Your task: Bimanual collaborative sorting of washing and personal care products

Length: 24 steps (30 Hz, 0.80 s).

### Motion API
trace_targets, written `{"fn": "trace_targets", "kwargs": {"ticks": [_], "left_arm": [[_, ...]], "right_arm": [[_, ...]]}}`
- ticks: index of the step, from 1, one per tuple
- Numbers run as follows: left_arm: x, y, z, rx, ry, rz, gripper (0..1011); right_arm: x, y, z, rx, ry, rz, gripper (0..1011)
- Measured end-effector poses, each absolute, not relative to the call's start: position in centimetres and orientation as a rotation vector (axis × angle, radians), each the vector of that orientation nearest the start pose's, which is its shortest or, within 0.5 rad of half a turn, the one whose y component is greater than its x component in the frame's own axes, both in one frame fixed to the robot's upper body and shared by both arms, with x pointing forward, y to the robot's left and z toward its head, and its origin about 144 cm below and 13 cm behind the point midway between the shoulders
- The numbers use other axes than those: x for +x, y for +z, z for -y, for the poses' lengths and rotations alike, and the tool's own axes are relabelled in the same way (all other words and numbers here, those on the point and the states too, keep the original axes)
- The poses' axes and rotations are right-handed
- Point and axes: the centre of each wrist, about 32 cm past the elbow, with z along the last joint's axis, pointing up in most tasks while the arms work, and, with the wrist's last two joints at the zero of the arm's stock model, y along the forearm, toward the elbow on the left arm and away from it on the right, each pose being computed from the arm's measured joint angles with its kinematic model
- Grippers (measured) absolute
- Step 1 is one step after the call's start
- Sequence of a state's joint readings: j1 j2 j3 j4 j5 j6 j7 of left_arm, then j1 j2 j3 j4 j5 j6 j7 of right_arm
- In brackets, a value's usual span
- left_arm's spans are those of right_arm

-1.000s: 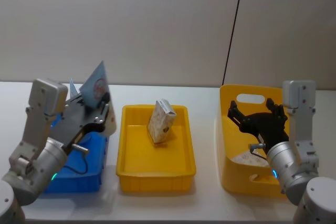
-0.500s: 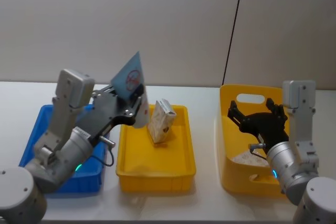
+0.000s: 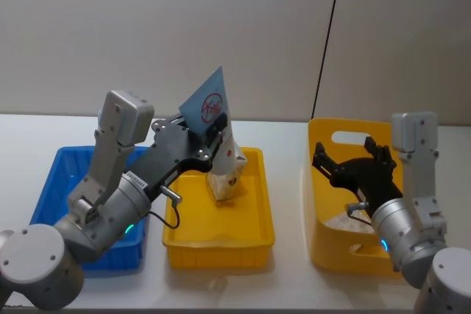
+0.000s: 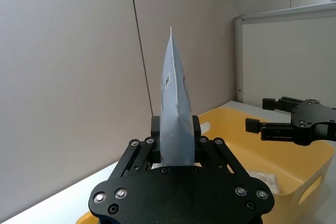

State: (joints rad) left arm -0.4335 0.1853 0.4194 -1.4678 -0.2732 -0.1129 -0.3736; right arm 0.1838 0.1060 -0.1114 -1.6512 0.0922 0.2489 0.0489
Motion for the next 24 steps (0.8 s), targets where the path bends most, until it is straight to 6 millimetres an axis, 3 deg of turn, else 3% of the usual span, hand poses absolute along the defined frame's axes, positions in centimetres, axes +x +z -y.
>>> {"fn": "trace_targets", "kwargs": {"ticks": [24], "left_arm": [[55.0, 125.2, -15.1, -0.212, 0.761, 0.294, 258]], "right_arm": [[50.4, 124.1, 22.5, -0.089, -1.096, 0.06, 1004]]}}
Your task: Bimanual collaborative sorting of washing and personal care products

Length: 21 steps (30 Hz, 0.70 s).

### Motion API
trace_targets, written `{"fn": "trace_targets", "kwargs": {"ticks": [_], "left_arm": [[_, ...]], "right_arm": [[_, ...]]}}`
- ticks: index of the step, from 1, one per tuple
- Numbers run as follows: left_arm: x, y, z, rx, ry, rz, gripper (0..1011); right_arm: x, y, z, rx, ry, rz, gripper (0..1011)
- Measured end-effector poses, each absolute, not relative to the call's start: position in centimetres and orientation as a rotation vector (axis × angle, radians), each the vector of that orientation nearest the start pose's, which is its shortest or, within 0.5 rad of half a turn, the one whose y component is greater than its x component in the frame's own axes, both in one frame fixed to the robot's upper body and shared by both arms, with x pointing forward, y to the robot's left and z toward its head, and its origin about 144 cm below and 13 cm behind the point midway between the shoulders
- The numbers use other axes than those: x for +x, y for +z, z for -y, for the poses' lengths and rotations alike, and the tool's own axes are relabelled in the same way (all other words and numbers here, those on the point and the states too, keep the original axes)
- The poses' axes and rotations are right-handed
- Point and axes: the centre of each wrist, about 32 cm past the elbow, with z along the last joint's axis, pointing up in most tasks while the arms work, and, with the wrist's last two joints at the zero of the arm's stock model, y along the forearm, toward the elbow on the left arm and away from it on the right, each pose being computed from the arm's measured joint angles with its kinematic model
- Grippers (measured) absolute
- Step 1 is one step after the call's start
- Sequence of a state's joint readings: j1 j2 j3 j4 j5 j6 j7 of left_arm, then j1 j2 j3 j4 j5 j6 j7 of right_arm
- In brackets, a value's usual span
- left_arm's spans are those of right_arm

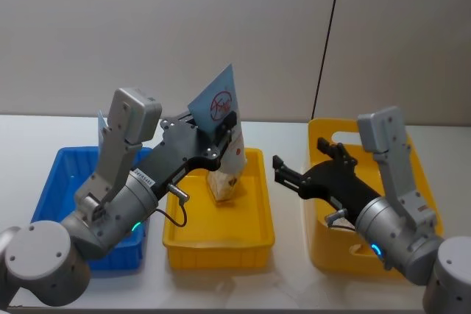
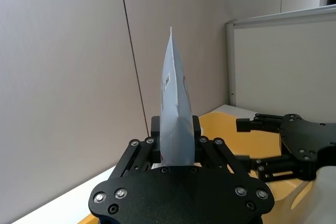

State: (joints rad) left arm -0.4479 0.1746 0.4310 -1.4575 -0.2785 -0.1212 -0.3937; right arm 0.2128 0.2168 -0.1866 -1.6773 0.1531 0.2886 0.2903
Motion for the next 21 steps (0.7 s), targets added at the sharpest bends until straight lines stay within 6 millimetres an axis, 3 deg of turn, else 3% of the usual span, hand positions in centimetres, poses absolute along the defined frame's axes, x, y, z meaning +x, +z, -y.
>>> {"fn": "trace_targets", "kwargs": {"ticks": [21], "left_arm": [[55.07, 125.22, -15.05, -0.213, 0.757, 0.295, 258]], "right_arm": [[50.89, 125.0, 22.17, -0.164, -0.882, 0.158, 1004]]}}
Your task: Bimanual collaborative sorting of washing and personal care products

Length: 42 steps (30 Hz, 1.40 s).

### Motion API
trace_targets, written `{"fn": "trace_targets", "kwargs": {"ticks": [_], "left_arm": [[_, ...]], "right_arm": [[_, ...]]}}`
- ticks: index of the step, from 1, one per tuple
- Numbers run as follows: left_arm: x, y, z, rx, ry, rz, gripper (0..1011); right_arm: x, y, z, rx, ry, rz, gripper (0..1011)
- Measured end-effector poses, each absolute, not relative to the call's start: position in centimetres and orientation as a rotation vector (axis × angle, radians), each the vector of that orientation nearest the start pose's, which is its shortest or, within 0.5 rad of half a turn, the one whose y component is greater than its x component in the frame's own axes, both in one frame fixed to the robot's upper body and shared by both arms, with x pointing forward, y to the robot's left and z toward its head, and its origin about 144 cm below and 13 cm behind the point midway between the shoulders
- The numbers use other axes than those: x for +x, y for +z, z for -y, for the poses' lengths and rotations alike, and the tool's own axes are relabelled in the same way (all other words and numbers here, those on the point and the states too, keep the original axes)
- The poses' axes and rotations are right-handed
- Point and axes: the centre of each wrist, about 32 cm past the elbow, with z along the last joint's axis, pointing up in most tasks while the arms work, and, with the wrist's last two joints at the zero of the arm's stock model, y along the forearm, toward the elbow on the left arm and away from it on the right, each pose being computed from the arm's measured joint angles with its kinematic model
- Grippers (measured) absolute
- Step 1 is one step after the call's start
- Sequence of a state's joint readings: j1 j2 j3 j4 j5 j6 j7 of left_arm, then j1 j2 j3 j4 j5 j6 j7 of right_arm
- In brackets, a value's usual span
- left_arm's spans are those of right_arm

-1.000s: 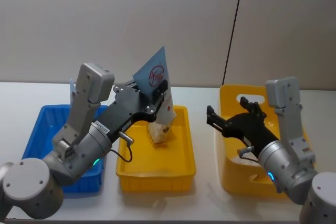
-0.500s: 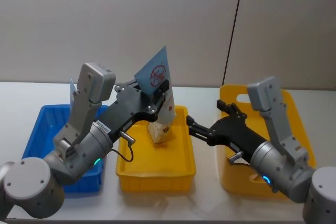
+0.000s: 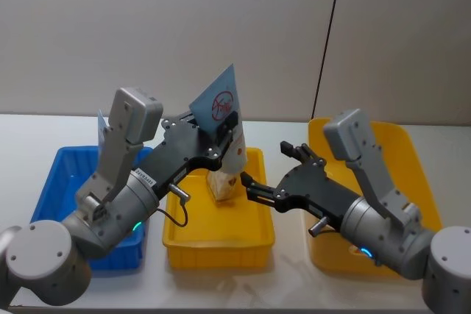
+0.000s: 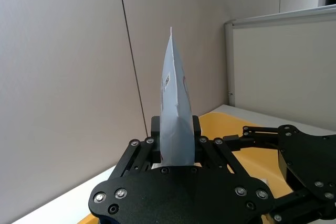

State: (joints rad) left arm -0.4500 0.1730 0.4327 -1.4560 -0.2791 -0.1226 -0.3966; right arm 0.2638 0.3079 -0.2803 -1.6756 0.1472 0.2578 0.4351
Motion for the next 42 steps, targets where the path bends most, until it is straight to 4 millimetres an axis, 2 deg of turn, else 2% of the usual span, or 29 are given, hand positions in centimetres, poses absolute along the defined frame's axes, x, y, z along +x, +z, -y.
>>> {"fn": "trace_targets", "kwargs": {"ticks": [26, 42], "left_arm": [[55.1, 125.2, -15.0, -0.213, 0.757, 0.295, 258], [55.1, 125.2, -15.1, -0.213, 0.757, 0.295, 258]], "right_arm": [[53.3, 125.8, 21.1, -0.229, -0.766, 0.28, 1004], [54.9, 126.0, 20.1, -0.252, -0.769, 0.311, 1004]]}}
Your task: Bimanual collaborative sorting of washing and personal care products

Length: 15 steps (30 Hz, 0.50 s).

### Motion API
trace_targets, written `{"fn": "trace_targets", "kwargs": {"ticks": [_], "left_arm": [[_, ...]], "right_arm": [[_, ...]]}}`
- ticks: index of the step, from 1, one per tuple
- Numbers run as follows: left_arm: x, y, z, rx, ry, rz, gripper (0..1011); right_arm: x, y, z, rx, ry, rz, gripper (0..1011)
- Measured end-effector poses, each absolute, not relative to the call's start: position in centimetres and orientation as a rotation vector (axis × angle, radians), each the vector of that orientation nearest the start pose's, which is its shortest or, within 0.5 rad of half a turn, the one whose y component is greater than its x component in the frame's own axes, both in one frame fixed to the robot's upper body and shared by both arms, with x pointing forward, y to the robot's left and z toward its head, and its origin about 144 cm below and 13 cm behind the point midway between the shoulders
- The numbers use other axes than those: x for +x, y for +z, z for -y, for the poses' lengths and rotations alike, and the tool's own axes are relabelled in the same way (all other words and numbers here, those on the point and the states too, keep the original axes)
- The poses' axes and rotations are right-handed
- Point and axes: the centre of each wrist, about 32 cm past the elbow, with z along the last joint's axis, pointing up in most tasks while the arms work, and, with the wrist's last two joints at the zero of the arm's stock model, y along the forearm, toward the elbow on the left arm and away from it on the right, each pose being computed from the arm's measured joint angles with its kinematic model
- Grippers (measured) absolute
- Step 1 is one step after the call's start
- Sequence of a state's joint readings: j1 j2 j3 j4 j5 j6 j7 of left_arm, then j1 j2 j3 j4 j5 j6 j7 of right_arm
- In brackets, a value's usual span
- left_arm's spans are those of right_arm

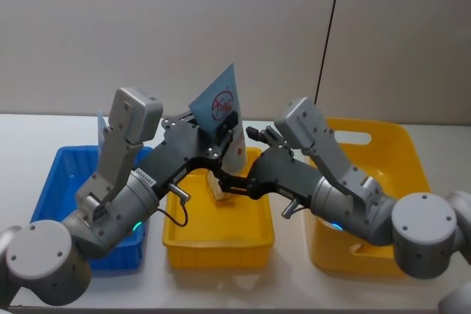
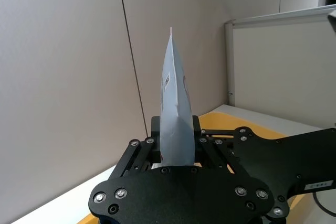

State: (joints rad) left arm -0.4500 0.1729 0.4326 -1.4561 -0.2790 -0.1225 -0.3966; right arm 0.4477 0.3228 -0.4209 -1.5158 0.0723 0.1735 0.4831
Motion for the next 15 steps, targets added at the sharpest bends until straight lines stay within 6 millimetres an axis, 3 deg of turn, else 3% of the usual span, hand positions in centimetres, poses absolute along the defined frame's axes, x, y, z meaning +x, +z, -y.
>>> {"fn": "trace_targets", "kwargs": {"ticks": [8, 15], "left_arm": [[55.1, 125.2, -15.0, -0.213, 0.757, 0.295, 258], [55.1, 125.2, -15.1, -0.213, 0.757, 0.295, 258]], "right_arm": [[55.7, 126.0, 19.8, -0.257, -0.764, 0.316, 1001], [56.2, 126.0, 19.6, -0.259, -0.752, 0.312, 833]]}}
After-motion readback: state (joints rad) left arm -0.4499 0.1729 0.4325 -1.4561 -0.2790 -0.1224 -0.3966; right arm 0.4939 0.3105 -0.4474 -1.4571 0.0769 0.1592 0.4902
